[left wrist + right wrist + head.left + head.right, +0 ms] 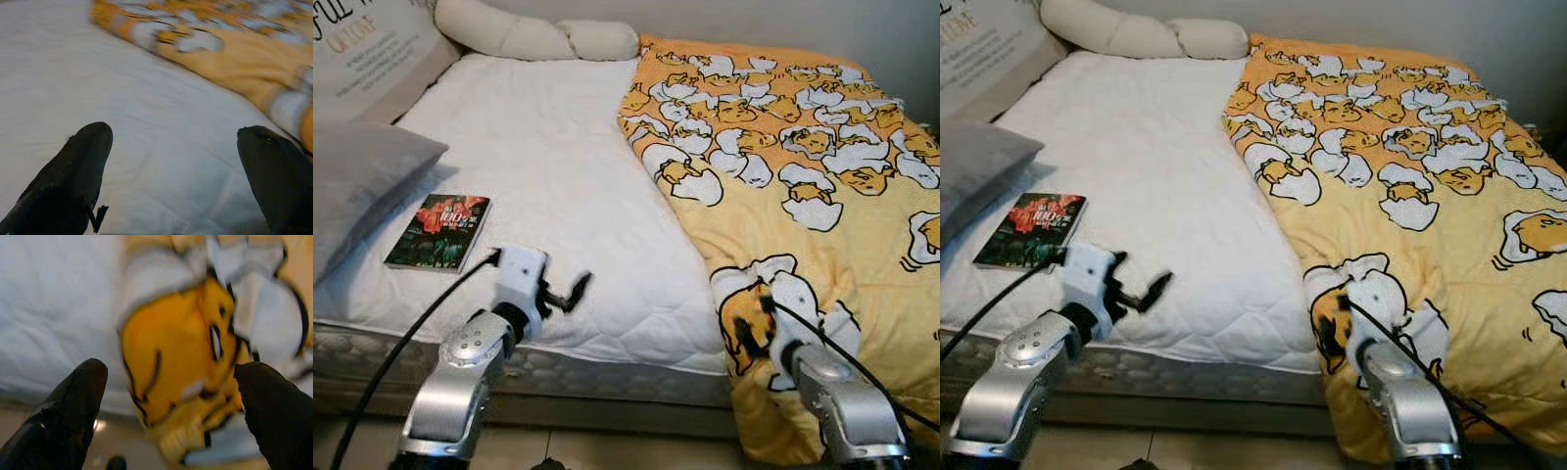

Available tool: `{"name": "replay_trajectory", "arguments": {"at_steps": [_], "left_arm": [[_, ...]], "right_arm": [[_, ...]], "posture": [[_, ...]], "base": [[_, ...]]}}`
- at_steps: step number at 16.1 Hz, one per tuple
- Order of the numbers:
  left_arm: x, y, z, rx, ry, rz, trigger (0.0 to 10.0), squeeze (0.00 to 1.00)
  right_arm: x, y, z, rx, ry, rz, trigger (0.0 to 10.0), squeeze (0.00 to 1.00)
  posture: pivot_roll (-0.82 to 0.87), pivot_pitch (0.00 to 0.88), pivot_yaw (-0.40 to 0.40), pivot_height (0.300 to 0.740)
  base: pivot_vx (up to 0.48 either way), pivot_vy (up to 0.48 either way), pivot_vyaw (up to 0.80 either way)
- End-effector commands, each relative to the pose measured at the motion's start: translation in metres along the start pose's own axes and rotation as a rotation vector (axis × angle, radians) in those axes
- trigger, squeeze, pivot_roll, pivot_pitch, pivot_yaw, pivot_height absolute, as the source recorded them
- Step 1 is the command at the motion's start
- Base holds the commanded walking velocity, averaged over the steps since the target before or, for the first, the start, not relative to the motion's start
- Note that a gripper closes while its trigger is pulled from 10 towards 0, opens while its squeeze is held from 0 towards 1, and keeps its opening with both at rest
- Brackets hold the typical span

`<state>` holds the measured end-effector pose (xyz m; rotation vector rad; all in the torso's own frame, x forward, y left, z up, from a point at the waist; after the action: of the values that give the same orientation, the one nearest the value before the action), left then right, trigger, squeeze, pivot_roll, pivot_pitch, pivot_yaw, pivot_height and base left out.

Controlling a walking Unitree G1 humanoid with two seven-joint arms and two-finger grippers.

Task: Clean up the room

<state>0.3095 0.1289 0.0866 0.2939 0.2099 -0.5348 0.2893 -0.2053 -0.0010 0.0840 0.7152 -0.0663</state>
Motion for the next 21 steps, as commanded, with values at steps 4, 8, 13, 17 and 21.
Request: {"name": "replay_trajectory", "arguments": {"at_steps": [4, 8, 13, 17, 21], "left_arm": [[-0.001, -0.033, 0.013, 0.081, -0.01, -0.334, 10.0, 0.95], [-0.004, -0.045, 0.01, 0.117, 0.016, -0.443, 10.0, 0.91], [-0.011, -0.058, 0.01, 0.146, 0.029, -0.551, 10.0, 0.91], [-0.012, -0.056, 0.01, 0.158, 0.039, -0.562, 10.0, 0.9], [-0.022, -0.058, 0.007, 0.168, 0.056, -0.591, 10.0, 0.89]], "right_arm": [[0.018, -0.042, -0.005, 0.027, 0.08, -0.129, 10.0, 1.0], [0.031, -0.071, -0.019, 0.11, 0.168, -0.196, 10.0, 0.0], [0.043, -0.071, -0.023, 0.379, 0.14, -0.158, 4.7, 0.0], [0.049, -0.065, -0.026, 0.39, 0.139, -0.147, 0.4, 0.0], [0.051, -0.069, -0.021, 0.368, 0.094, -0.173, 0.0, 0.0]], "posture": [[-0.03, 0.0, 0.005, 0.74], [-0.02, 0.0, 0.014, 0.74], [0.0, 0.0, 0.02, 0.74], [0.02, 0.0, 0.027, 0.74], [0.05, 0.0, 0.039, 0.74]], "base": [[0.0, 0.0, 0.0], [0.0, 0.0, 0.0], [0.0, 0.0, 0.0], [0.0, 0.0, 0.0], [0.0, 0.0, 0.0]]}}
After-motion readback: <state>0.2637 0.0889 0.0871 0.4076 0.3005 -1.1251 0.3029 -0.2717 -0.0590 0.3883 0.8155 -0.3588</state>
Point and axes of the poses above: a point about 5 cm out from each wrist's last joint towards the gripper, its own x axis pointing out of the wrist towards the gripper, its own z axis along the axis of the wrist's last joint, y = z × x, the point moved 6 cm from there along x, pointing out of the wrist towards the gripper, and after that the axes turned 11 degrees about x, right-handed, at the moved point
